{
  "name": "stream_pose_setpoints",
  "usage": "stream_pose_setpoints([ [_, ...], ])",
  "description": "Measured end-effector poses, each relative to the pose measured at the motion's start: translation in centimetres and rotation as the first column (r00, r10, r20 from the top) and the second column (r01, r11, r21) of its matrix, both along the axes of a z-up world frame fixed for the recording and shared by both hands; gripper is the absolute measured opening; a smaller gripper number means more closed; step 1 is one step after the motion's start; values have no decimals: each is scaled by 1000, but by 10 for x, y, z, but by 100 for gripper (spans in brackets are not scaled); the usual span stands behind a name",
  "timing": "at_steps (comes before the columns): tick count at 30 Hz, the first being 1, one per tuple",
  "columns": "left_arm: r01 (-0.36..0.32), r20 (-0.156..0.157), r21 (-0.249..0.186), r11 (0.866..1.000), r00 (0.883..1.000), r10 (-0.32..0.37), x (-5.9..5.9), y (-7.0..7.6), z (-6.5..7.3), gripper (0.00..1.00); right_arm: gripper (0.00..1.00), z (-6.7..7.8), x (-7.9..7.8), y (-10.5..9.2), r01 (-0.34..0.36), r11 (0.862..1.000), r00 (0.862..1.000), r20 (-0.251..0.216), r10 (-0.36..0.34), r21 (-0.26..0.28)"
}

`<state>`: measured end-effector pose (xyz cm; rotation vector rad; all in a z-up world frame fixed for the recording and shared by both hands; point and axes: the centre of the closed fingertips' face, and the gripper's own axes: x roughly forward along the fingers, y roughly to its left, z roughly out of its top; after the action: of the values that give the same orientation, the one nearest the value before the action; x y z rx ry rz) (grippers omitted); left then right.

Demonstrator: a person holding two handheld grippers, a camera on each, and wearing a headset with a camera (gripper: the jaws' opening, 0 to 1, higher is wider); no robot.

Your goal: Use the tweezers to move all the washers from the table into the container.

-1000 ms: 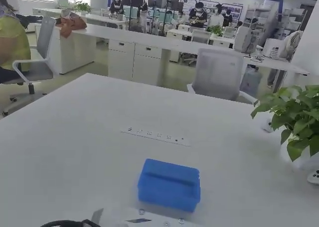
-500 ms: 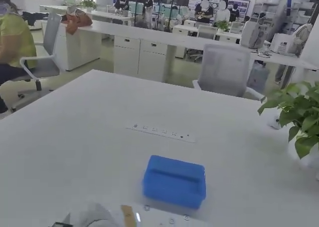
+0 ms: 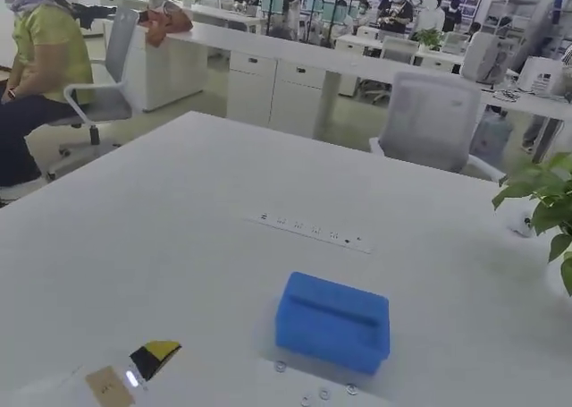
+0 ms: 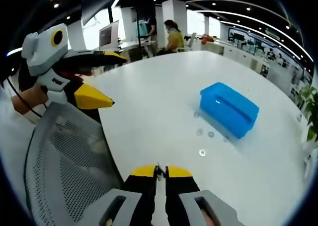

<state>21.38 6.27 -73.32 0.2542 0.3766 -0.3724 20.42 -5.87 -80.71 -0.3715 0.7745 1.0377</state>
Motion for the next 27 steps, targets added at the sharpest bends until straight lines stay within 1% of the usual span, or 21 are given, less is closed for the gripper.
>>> stream_pose_setpoints([
  [4, -22, 4, 3, 1000, 1000, 22, 2, 4, -5, 76, 2, 8, 9, 7, -2, 1000, 1000, -1, 2, 16],
  [5, -34, 6, 7, 999, 999, 34, 3, 7, -6, 77, 2, 10, 13, 9, -4, 1000, 1000, 6, 4, 16],
  [8, -50, 7, 0, 999, 999, 50, 5, 10, -8, 79, 2, 16, 24, 17, -12, 1000, 1000, 29, 12, 16],
  [11, -66, 2, -13, 998, 998, 66, 6, 13, -11, 79, 2, 22, 37, 24, -18, 1000, 998, 53, 17, 22],
  [13, -73, -1, -10, 997, 997, 73, 7, 14, -13, 79, 2, 25, 46, 30, -25, 999, 997, 70, 24, 21],
  [15, -73, -15, -10, 997, 997, 73, 8, 14, -17, 79, 2, 28, 55, 35, -27, 999, 997, 79, 25, 26],
  [16, -70, -36, -15, 997, 997, 70, 7, 14, -21, 79, 2, 29, 60, 38, -29, 999, 996, 81, 26, 34],
  [17, -70, -51, -14, 997, 996, 69, 7, 13, -24, 78, 2, 30, 61, 40, -29, 999, 996, 81, 26, 37],
  [18, -70, -61, -3, 998, 996, 70, 6, 14, -26, 78, 2, 31, 66, 43, -29, 999, 996, 83, 25, 42],
  [19, -69, -58, 11, 998, 996, 70, 6, 13, -27, 77, 2, 32, 72, 46, -27, 999, 996, 91, 23, 45],
  [20, -66, -40, 48, 997, 997, 68, 6, 15, -27, 76, 2, 32, 76, 48, -25, 999, 995, 96, 21, 46],
  [21, -61, -36, 64, 996, 997, 64, 6, 14, -27, 76, 2, 31, 79, 50, -24, 999, 995, 101, 20, 46],
  [23, -44, -46, 87, 995, 998, 48, 5, 10, -31, 77, 2, 30, 88, 55, -26, 999, 994, 110, 20, 45],
  [24, -32, -51, 109, 993, 998, 38, 4, 9, -34, 77, 2, 29, 93, 58, -26, 999, 993, 115, 21, 45],
  [25, -27, -54, 122, 992, 998, 33, 4, 9, -35, 77, 2, 28, 96, 60, -26, 999, 993, 117, 21, 44],
  [27, -18, -50, 133, 991, 998, 25, 3, 7, -35, 77, 2, 27, 106, 64, -23, 999, 992, 126, 17, 45],
])
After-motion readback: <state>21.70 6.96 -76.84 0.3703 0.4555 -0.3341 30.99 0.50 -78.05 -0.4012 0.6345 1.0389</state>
